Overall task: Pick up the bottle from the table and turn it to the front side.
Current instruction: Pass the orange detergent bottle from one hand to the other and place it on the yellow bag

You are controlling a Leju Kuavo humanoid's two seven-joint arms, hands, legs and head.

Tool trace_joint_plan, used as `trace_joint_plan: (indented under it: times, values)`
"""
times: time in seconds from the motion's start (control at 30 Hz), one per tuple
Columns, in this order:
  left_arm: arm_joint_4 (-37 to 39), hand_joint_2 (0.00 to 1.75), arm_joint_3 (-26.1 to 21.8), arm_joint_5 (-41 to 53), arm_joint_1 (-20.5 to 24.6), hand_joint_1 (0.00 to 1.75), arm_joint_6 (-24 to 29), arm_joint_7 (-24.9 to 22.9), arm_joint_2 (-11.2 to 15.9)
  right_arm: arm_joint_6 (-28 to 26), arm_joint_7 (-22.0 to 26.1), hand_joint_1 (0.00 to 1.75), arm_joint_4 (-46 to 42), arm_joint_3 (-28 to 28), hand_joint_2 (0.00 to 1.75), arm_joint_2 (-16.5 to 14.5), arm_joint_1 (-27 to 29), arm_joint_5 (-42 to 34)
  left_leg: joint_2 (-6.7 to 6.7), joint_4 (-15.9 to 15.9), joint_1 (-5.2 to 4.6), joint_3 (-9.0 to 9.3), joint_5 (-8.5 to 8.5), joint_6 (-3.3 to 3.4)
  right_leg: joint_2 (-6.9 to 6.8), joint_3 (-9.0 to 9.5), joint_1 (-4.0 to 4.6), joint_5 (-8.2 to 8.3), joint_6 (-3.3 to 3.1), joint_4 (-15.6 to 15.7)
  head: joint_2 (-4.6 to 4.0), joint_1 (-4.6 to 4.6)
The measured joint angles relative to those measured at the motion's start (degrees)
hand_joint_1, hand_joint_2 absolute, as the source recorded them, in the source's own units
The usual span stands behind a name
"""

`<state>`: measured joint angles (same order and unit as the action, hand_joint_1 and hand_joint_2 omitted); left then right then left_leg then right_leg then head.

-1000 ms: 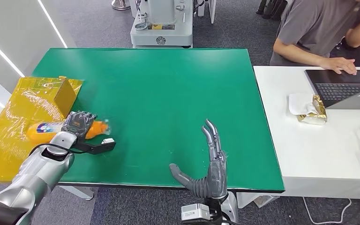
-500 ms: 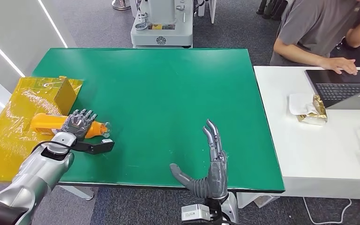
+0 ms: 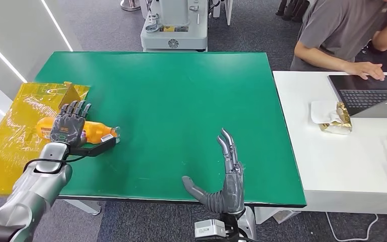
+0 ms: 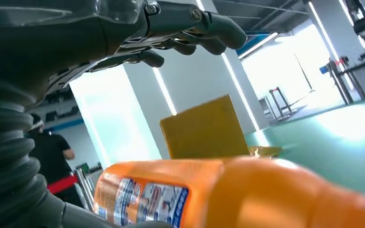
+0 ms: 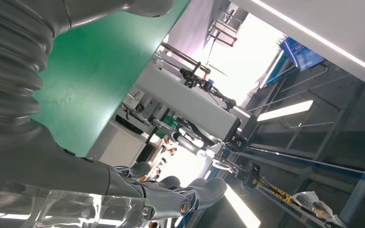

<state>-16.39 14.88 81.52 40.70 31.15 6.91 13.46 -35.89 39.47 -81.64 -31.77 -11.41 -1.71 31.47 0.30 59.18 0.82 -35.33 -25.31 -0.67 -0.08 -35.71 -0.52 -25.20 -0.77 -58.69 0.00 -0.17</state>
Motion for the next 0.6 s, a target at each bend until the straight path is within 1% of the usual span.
trace_joint_plan:
  times: [0.07,0.13,0.27,0.4,0.43,0.5,0.53,0.6]
  values:
    - [-0.04,1.75,-1.63,-0.91,-0.11,0.00,1.15,1.20,0.09,-0.06,0.00,0.00,0.00,0.00,1.75,0.00,0.00,-0.01,0.00,0.00,0.00,0.00,0.00,0.00,0.00,0.00,0.00,0.00,0.00,0.00,0.00,0.00]
    - [-0.33,1.75,-3.47,-2.44,-0.33,0.00,3.28,3.48,0.16,-0.10,0.02,0.00,0.01,0.01,1.75,0.00,0.00,-0.10,0.01,0.00,0.00,0.00,0.00,0.00,0.01,0.00,0.00,0.00,0.00,0.00,0.00,0.01]
    - [-2.06,1.75,-9.18,-6.80,-1.08,0.00,7.48,10.70,0.67,-0.26,0.29,0.00,0.25,-0.01,1.75,0.04,0.00,-1.14,0.03,0.00,0.00,0.00,0.00,0.00,0.03,0.00,0.00,0.00,0.00,0.00,0.00,0.00]
    - [-4.81,1.75,-14.64,-10.54,-2.44,0.00,8.48,16.20,1.15,-0.86,0.40,0.00,0.44,-0.22,1.75,0.16,-0.01,-2.18,0.00,0.00,0.00,0.00,0.00,0.00,0.01,-0.02,0.00,-0.02,-0.02,0.00,0.00,0.00]
    - [-5.69,1.75,-16.11,-12.24,-2.81,0.00,8.48,18.61,1.08,-1.13,0.41,0.00,0.52,-0.37,1.75,0.23,-0.07,-2.62,0.00,0.00,0.00,0.00,0.00,0.00,0.00,-0.02,0.00,-0.03,-0.03,0.00,0.00,0.01]
    - [-8.04,1.75,-19.48,-19.40,-3.61,0.00,8.07,25.50,0.53,-1.89,0.43,0.00,0.79,-0.90,1.75,0.40,-0.28,-3.73,0.00,0.00,0.00,0.00,0.00,0.00,0.01,-0.02,0.00,-0.03,-0.04,0.00,0.00,0.01]
    - [-9.71,1.75,-20.84,-25.09,-4.13,0.00,7.45,28.61,0.03,-2.28,0.46,0.00,0.96,-1.27,1.75,0.52,-0.45,-4.37,0.01,0.00,-0.01,0.01,0.00,0.00,0.01,-0.02,0.00,-0.03,-0.04,0.00,0.00,0.01]
    - [-14.68,1.75,-21.67,-40.13,-5.67,0.00,4.75,31.97,-1.06,-2.83,0.55,0.00,1.39,-2.16,1.75,0.77,-0.93,-5.64,0.02,0.01,-0.01,0.01,0.00,0.00,0.01,-0.02,0.00,-0.02,-0.04,0.01,0.00,-0.01]
